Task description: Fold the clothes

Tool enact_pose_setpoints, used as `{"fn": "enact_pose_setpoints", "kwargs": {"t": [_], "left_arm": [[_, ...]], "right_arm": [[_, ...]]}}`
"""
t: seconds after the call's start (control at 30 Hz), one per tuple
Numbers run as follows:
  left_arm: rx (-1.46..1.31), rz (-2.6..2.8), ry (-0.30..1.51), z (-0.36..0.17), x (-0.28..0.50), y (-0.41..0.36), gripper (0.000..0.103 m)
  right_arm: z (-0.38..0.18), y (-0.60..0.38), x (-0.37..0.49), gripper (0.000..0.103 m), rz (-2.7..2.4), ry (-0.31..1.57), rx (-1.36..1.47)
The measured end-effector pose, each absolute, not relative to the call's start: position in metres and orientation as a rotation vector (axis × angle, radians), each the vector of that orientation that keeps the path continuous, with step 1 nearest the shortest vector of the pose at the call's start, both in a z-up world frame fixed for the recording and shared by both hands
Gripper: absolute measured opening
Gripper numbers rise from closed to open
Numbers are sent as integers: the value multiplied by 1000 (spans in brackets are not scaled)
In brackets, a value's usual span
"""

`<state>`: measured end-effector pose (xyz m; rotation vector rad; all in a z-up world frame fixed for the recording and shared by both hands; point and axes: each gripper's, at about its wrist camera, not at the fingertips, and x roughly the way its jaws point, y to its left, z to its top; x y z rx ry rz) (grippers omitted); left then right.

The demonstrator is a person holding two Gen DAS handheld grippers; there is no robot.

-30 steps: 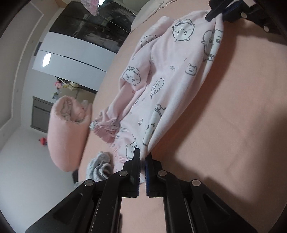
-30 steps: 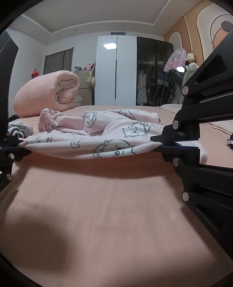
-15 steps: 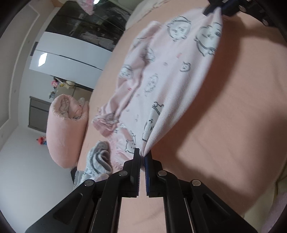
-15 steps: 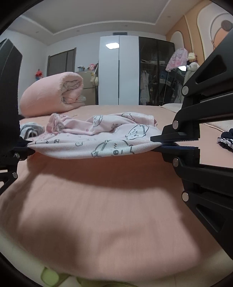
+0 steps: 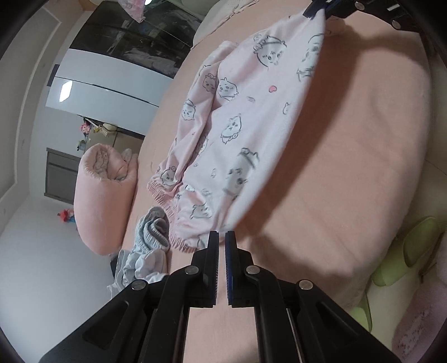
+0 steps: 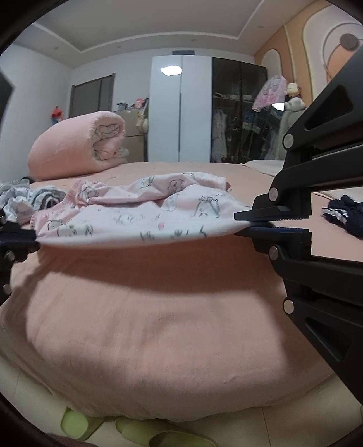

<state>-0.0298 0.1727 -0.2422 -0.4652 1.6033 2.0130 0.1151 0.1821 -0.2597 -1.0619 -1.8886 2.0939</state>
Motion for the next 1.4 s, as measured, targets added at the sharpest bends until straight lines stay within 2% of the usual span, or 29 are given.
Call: {"fn": "enact_pose_setpoints", "kwargs": {"t": [0.3, 0.5, 0.53, 0.57, 0.63, 0.8, 0.87, 0.9, 0.93, 0.97, 1.1, 1.4], "left_arm": [[-468, 2052, 1619, -244, -24, 164, 3], [-316, 2014, 1758, -252, -24, 165, 5], [-338, 1993, 1764, -254, -26, 166, 5], [-360, 1979, 1767, -256, -29, 166, 5], [-393, 1947, 1789, -261, -33, 168, 5], [-233, 1916, 1948, -271, -35, 169, 8], [-169, 1920, 1962, -269, -35, 168, 17], [-154, 1921, 1953, -266, -36, 167, 45], [-148, 1918, 1942, -265, -37, 166, 97], [-120, 1904, 1937, -266, -39, 165, 102], [-50, 1822, 1956, -276, -51, 162, 103], [-204, 1763, 1836, -267, -105, 172, 103]], "right_arm": [[-262, 184, 129, 2, 2029, -1939, -1025], [-269, 186, 136, 5, 1965, -2005, -986], [-270, 186, 137, 18, 1954, -2016, -979], [-272, 186, 138, 41, 1939, -2033, -970], [-277, 185, 140, 75, 1928, -2064, -951], [-282, 178, 139, 77, 1947, -2092, -946], [-286, 181, 134, 77, 1903, -2113, -917], [-287, 183, 131, 77, 1891, -2112, -915], [-286, 185, 127, 77, 1890, -2100, -924], [-285, 188, 123, 77, 1891, -2085, -935], [-283, 194, 114, 77, 1947, -2049, -1019], [-284, 209, 77, 77, 1875, -2058, -1011]]}}
